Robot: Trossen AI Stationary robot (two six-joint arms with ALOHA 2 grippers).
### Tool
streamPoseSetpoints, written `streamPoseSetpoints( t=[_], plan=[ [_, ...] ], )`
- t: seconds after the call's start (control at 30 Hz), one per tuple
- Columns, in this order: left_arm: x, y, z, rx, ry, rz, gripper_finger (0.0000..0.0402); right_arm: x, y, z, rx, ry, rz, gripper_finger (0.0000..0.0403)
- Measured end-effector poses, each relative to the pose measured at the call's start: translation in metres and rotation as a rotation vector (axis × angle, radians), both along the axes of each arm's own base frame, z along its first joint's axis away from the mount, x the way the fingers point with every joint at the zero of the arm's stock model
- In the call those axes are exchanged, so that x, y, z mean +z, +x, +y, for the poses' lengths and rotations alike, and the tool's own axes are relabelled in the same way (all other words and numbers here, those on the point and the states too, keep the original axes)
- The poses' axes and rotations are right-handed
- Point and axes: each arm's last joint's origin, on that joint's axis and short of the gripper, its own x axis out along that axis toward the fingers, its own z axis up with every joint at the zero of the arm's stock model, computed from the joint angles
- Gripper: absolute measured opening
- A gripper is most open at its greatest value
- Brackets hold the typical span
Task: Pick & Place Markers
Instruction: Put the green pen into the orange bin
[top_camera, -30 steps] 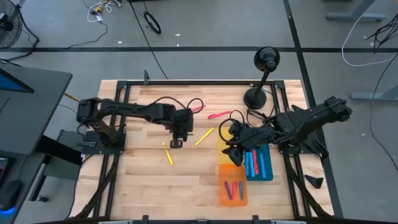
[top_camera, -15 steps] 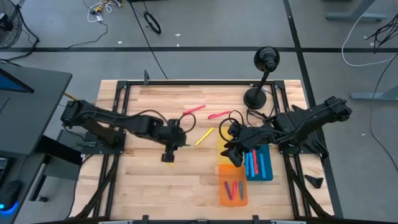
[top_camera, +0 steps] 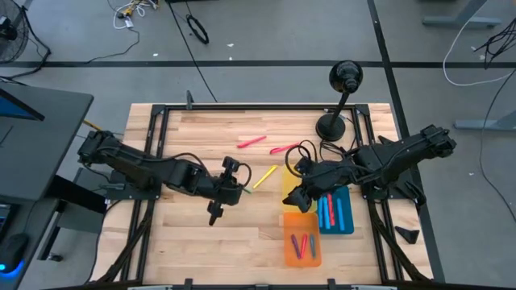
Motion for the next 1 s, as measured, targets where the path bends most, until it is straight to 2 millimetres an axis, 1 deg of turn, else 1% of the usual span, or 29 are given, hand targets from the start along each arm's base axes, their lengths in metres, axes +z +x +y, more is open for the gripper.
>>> streamPoseSetpoints(
  t=[0.23,0.5,0.67,1.0],
  plan=[
    [0.035,0.0,-0.012,-0.091,0.217,-0.086,0.004,0.015,0.011,0.0,-0.026,0.13,-0.155,0.021],
    [0.068,-0.002,-0.02,-0.133,0.392,-0.171,0.004,0.024,0.017,-0.006,-0.091,0.242,-0.232,0.021],
    [0.078,0.001,-0.026,-0.177,0.501,-0.238,0.004,0.027,0.019,-0.009,-0.119,0.278,-0.251,0.021],
    [0.087,0.006,-0.034,-0.233,0.577,-0.316,0.004,0.025,0.022,-0.012,-0.146,0.304,-0.239,0.021]
  ],
)
